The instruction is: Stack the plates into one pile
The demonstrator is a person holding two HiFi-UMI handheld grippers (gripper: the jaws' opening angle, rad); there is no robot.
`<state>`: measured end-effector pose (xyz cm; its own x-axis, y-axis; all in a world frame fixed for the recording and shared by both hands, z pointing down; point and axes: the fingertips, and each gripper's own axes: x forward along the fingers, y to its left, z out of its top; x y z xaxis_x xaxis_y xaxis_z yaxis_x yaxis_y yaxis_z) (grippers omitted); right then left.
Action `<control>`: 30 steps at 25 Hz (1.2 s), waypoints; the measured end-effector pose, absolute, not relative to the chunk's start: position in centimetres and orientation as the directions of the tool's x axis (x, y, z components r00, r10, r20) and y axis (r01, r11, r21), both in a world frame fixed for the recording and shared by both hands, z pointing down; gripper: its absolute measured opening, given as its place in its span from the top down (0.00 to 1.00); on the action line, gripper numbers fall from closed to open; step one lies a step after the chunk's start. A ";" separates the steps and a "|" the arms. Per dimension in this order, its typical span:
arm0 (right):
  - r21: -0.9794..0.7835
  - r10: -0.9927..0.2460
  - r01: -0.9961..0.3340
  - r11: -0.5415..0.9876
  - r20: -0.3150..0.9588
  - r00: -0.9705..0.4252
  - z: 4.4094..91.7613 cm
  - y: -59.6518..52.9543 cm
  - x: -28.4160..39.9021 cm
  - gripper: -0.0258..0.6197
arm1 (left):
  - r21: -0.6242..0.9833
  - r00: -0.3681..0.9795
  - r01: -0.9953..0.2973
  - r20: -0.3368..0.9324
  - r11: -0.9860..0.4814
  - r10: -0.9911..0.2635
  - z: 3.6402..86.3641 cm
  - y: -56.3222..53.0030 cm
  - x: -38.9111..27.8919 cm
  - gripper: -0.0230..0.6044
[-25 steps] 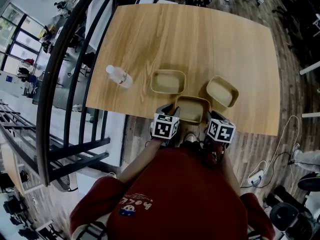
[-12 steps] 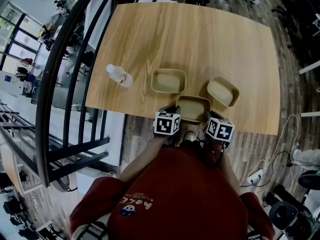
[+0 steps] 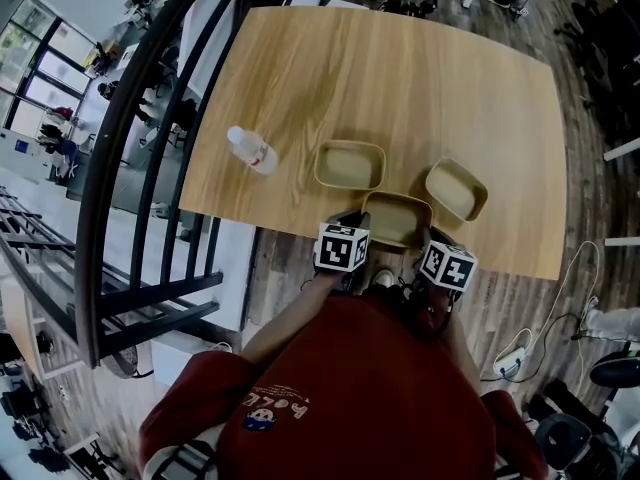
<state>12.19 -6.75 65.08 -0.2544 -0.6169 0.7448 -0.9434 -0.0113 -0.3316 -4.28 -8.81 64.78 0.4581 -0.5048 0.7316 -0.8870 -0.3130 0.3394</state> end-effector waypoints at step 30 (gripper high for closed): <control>-0.324 -0.779 -0.902 -0.285 0.627 0.021 58.6 -4.3 16.6 0.90 | 0.307 0.664 -0.701 0.611 -0.643 -0.432 58.0 -12.4 2.3 0.91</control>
